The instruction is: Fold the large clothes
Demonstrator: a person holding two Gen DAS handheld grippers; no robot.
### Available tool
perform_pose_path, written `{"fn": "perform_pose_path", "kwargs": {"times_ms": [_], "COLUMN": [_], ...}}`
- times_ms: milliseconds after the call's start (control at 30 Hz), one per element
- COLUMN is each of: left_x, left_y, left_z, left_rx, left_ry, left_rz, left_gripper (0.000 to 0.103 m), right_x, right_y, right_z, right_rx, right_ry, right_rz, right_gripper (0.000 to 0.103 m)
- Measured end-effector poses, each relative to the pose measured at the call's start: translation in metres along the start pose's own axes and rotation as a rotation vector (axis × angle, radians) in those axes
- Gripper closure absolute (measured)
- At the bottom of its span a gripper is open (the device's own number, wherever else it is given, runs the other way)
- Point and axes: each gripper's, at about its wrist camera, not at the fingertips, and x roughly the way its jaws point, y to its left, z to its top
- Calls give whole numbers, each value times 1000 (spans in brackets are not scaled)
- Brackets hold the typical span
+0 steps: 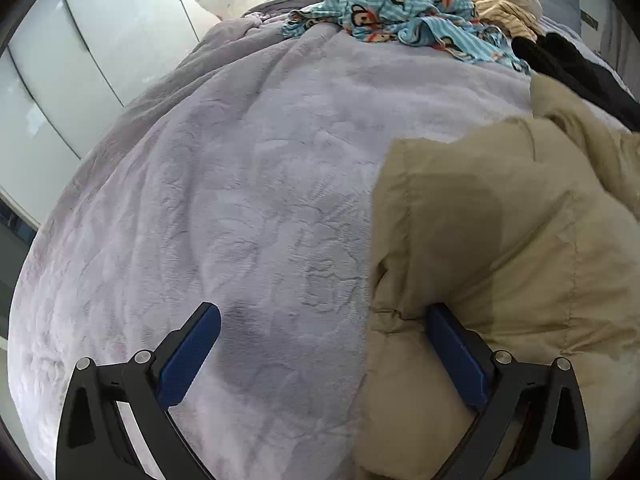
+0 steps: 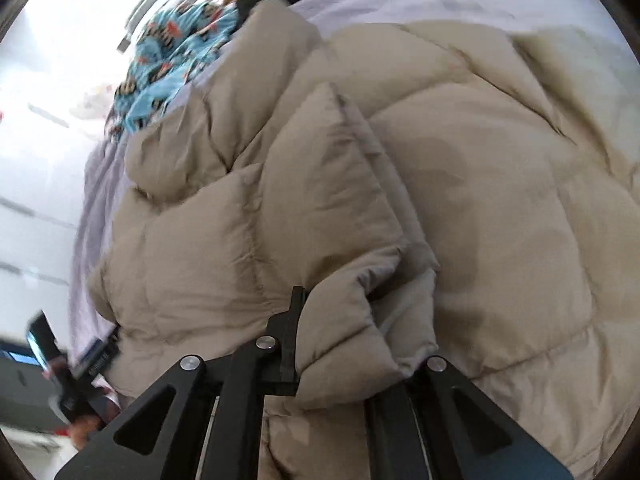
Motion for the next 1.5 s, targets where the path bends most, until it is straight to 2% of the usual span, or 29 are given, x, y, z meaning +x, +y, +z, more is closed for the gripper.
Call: {"fn": "perform_pose_path", "kwargs": {"times_ms": [67,133,233,300,367,433,567,700,733,767,800,833,933,1000,1067,1133,1200,1267,1367,1500], "left_x": [-10,-24,-44,-59,-73,-84,-97,-104,-105,-104,-101,-94,-73,-60,-41,-34,-34,-34,-46,-74], "left_y": [7,14,17,13,2,-13,-44,-72,-76,-79,-81,-84,-90,-94,-101,-101,-105,-107,-111,-133], "left_z": [2,1,0,-5,-12,-22,-38,-42,-39,-35,-29,-21,-7,-9,-16,-22,-25,-24,-21,-22], "left_rx": [1,4,14,31,63,96,144,177,171,159,142,116,61,51,45,32,39,51,50,97], "left_ry": [-3,-13,-26,-32,-34,-25,9,-17,-34,-52,-65,-70,-56,-38,11,8,-7,0,21,13], "left_rz": [0,-8,-44,-79,-120,-167,-250,-273,-268,-255,-237,-216,-161,-127,-92,-80,-70,-52,-33,-54], "left_gripper": [0,0,0,0,0,0,0,0,0,0,0,0,0,0,0,0,0,0,0,0], "right_x": [-11,-23,-56,-72,-89,-100,-110,-112,-112,-114,-111,-106,-75,-56,-33,-10,2,1,-13,-44], "right_y": [-3,-7,-21,-29,-41,-47,-51,-47,-43,-40,-34,-28,-9,-1,5,-1,-13,-23,-38,-73], "right_z": [0,-2,-11,-18,-32,-44,-64,-64,-58,-53,-41,-31,9,29,47,57,61,65,71,77], "right_rx": [21,28,61,94,127,159,203,176,155,141,111,85,1,-41,-109,-132,-132,-131,-108,-16], "right_ry": [-16,-33,-76,-77,-70,-63,-41,-51,-70,-80,-96,-96,-90,-81,-54,-6,20,21,-5,-8], "right_rz": [-40,-102,-180,-179,-164,-141,-98,-60,-39,-19,2,20,64,72,33,-13,-11,4,-34,31], "right_gripper": [84,70,65,62,44,37,36,34,37,46,75,96,96,96,96,99,103,103,103,103]}}
